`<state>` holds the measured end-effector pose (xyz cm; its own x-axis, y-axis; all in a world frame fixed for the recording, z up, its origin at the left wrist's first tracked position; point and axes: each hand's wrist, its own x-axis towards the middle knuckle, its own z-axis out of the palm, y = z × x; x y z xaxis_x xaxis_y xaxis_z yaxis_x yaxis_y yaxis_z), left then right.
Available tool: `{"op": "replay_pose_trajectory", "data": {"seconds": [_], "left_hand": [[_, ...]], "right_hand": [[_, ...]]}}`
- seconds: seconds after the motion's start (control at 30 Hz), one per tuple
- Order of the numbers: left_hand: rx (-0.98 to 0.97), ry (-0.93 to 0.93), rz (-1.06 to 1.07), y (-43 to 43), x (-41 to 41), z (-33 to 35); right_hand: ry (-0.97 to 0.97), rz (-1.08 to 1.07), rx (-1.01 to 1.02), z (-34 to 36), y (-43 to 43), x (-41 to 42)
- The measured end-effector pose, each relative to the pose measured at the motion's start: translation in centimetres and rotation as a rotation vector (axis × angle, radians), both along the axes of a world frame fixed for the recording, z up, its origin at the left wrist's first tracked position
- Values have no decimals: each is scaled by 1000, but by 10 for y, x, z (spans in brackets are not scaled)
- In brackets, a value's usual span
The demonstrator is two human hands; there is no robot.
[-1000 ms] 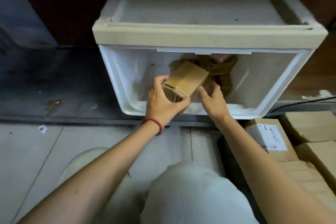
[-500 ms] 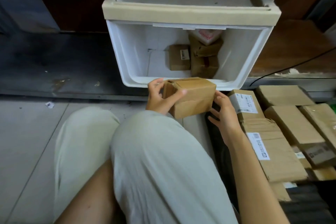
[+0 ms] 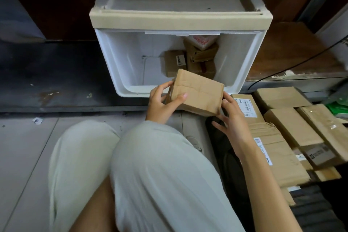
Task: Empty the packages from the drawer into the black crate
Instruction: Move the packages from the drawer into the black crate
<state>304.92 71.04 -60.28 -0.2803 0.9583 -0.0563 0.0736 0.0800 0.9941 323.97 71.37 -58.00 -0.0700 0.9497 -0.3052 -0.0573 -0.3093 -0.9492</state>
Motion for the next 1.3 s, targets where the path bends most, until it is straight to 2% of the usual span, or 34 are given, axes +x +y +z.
{"op": "replay_pose_trajectory", "data": {"seconds": [0.2, 0.53, 0.73, 0.87, 1.3], "left_hand": [[-88, -66, 1, 9, -1, -7], [-31, -14, -23, 9, -9, -15], [-80, -21, 20, 4, -11, -10], [-108, -29, 32, 3, -12, -10], [-55, -112, -31, 0, -7, -2]], "right_hand": [[-44, -33, 43, -3, 4, -5], [-79, -31, 127, -10, 6, -12], [-55, -2, 157, -8, 7, -15], [-2, 35, 124, -7, 5, -16], [-57, 44, 70, -8, 0, -14]]}}
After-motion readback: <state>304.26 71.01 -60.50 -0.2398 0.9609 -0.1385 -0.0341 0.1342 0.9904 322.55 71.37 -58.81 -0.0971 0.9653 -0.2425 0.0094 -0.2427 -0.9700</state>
